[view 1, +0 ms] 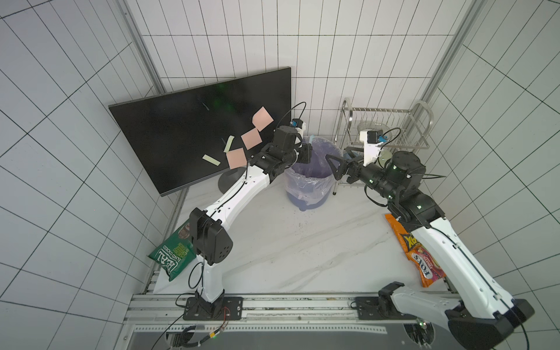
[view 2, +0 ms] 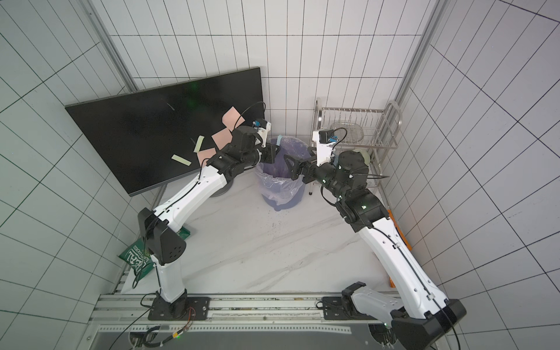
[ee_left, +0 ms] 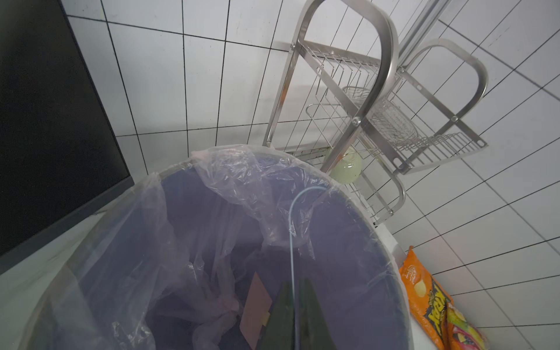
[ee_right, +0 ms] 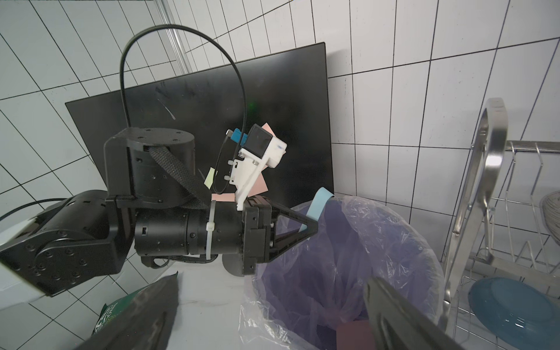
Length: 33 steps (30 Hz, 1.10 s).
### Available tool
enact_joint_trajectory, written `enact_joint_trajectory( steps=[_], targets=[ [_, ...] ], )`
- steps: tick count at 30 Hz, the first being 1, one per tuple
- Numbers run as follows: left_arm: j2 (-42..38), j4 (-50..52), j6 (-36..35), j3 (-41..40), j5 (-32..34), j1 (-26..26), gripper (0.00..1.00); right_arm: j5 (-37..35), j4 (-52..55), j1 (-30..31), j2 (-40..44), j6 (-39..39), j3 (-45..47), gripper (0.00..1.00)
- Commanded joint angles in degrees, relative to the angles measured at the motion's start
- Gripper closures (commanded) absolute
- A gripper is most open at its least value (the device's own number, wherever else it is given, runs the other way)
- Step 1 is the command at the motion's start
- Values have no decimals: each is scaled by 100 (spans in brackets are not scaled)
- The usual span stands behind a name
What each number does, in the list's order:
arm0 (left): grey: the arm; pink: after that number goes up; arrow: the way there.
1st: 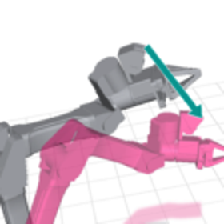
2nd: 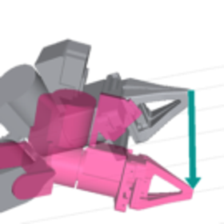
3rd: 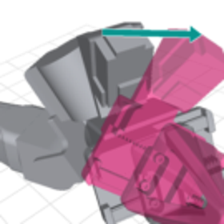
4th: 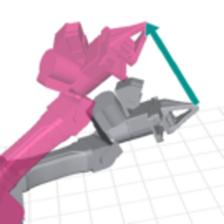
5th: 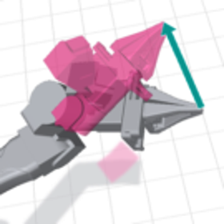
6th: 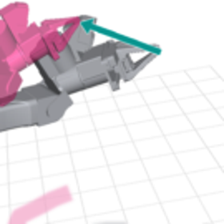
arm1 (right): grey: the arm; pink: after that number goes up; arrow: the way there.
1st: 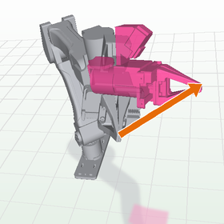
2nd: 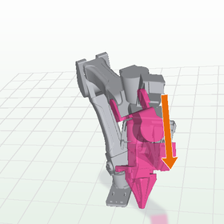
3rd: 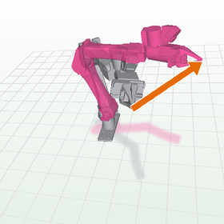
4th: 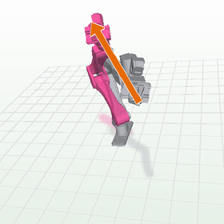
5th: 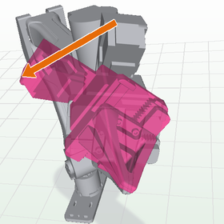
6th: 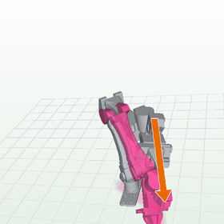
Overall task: Remove the sticky note from the monitor
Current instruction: Place the sticky note in the trash bin, then tear off the sticky note from the monitor.
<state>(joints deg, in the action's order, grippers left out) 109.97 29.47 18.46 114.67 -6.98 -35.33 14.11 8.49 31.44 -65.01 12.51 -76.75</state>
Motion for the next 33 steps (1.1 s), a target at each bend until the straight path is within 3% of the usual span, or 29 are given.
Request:
enact_joint_trajectory(
  steps=[1,12,20,25,33],
  targets=[
    [0,102,-133,299,95,-33,77,-70,22,-97,63,-65,66,1],
    [-258,366,-426,284,275,15,32,-18,-52,-116,-9,-13,125,1],
    [-1393,257,-253,-742,-172,752,11,75,-78,-130,-108,53,147,1],
    [-2208,43,190,-1634,-945,1665,8,183,-207,-131,-192,179,166,1],
    [-3229,-128,280,-2673,-1475,3055,4,331,-461,-130,-292,359,269,1]
  ],
)
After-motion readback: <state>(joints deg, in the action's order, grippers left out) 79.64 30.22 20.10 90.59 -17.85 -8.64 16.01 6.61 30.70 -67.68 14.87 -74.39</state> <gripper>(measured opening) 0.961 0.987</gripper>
